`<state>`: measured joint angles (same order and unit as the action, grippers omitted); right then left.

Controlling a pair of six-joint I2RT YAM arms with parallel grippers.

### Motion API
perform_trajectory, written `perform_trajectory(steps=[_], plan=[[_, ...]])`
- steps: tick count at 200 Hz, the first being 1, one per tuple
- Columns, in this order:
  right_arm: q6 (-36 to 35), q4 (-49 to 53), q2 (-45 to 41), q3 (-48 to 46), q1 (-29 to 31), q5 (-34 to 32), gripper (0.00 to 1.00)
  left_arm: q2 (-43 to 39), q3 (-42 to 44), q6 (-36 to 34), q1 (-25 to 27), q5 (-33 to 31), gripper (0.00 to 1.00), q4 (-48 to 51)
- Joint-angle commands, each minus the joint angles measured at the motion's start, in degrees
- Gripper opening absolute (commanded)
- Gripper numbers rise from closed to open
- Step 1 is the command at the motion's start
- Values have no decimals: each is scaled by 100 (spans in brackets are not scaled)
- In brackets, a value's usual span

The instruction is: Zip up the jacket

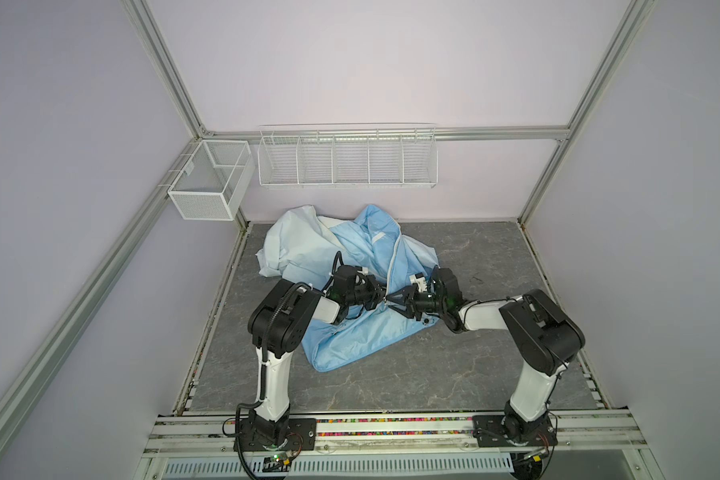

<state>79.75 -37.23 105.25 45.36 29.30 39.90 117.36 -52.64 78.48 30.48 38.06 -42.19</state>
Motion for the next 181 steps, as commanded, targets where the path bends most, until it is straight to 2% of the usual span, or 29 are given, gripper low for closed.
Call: perform_trajectory(steps=[1,144,181], plan=[[137,-188,144,131,8,-96,36,29,89,58,-29,87,0,-87],[129,-319,255,181,-4,-50,14,6,52,36,-31,87,0,21],[122,-350,124,183,-87,4,7,-208,104,-70,-113,-30,0,261]])
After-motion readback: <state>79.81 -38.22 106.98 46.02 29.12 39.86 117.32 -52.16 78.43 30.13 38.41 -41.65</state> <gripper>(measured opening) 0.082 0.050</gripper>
